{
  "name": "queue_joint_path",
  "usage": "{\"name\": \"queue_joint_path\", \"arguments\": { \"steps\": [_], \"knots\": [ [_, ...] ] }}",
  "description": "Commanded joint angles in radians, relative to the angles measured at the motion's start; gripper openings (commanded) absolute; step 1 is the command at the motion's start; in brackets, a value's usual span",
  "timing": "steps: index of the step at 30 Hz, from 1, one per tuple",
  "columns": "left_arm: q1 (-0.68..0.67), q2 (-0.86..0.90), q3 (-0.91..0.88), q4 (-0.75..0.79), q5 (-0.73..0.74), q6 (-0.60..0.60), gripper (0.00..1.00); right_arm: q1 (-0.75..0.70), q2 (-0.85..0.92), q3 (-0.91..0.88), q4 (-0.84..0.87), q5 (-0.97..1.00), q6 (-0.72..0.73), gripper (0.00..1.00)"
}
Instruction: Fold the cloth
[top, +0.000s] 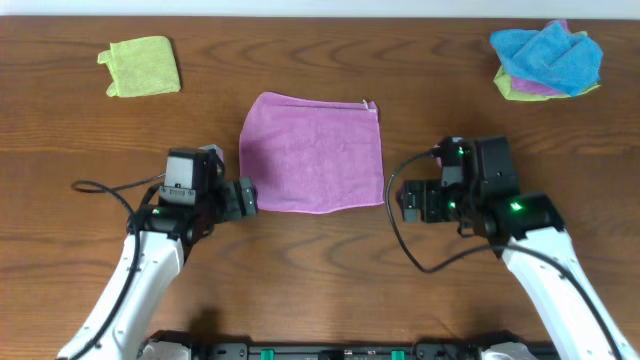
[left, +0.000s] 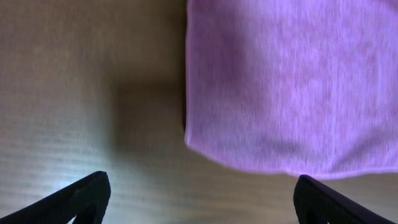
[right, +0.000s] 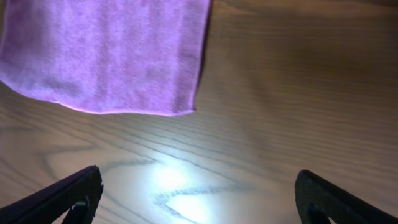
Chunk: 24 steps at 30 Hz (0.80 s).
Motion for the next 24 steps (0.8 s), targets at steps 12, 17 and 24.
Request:
{"name": "queue_joint_path", "arguments": {
  "steps": [12, 17, 24],
  "knots": [
    [0.066, 0.29, -0.003, 0.29, 0.251, -0.038, 0.96, -0.012, 0.042, -0.005, 0.047, -0.078, 0.006, 0.99],
    [0.066, 0.34, -0.003, 0.309, 0.27, -0.038, 0.95, -0.012, 0.042, -0.005, 0.047, -0.082, 0.006, 0.99],
    [0.066, 0.406, -0.003, 0.364, 0.357, -0.038, 0.96, -0.012, 0.042, -0.005, 0.047, -0.085, 0.006, 0.99]
  ]
}}
